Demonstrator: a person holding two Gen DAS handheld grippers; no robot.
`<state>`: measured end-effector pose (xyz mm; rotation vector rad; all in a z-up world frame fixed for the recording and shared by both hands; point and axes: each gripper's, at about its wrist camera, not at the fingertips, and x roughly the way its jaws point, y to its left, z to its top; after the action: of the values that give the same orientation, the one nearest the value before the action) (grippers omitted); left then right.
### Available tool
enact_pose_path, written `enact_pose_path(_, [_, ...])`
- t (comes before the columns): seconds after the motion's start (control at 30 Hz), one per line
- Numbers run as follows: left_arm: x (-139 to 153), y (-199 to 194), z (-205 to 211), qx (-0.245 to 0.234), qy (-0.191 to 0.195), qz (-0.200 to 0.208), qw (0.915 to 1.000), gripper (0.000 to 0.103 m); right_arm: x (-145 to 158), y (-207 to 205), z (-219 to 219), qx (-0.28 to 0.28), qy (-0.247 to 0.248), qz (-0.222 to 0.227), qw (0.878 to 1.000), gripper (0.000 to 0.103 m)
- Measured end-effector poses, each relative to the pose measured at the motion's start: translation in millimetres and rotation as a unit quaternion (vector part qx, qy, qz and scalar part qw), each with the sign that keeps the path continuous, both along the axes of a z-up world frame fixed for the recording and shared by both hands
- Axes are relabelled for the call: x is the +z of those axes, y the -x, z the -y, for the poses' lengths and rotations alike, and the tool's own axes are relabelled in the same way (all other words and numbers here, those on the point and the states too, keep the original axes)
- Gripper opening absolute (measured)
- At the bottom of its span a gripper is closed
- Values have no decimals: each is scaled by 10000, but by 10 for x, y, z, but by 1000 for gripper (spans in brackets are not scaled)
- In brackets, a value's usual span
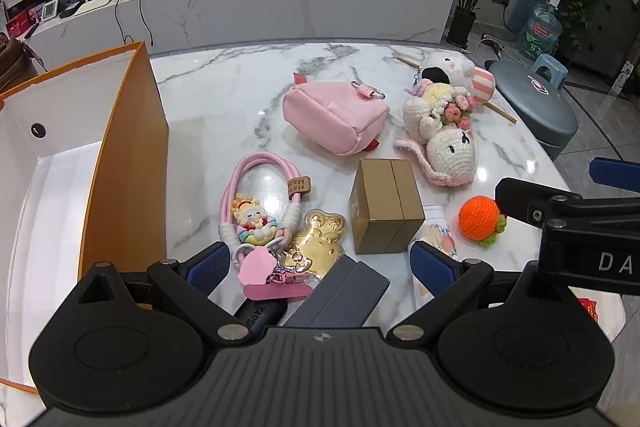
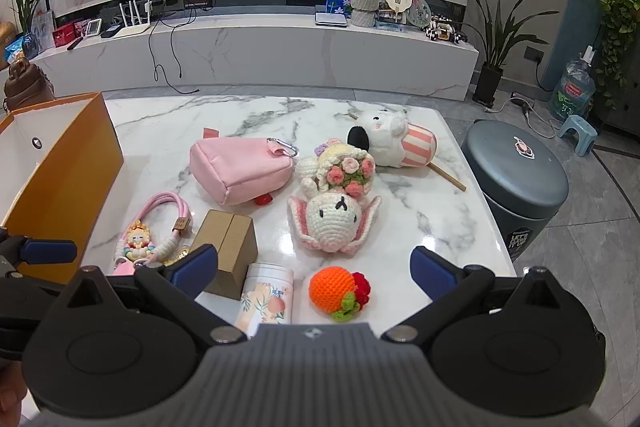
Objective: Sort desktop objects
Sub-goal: 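Move left tool to grey glasses case while right tool approaches orange crocheted ball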
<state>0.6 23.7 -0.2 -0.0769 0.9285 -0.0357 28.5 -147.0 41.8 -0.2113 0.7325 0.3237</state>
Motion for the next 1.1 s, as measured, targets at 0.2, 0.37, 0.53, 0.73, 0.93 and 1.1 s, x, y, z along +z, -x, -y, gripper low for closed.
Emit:
enact_pose_path(0.2, [-1,0,2,-9,-6,8,10000,103,5,0,4,0,-4,9,10000,102])
enact_pose_path(0.37, [-6,-3,-11,-17,-7,7,10000,103,7,3,4,3,3,11,10000,102])
enact_pose_path(0.53, [3,2,-9,-50,-32,26,10000,103,9,2,5,23,-16,16,10000,102])
enact_pose_path(0.73, [41,11,-42,-143,-77,71,9998,103,32,-16,55,46,-32,70,10000,102])
enact_pose_path(0.93, [-4,125,118,-761,-672,78,9948,103,-7,-150,246,-229,-57,20,9997,102])
enact_pose_path(1.1, [-188,144,84,-887,-472,-211,9947,103,-146,-279,382,-89,-127,-72,9999,102])
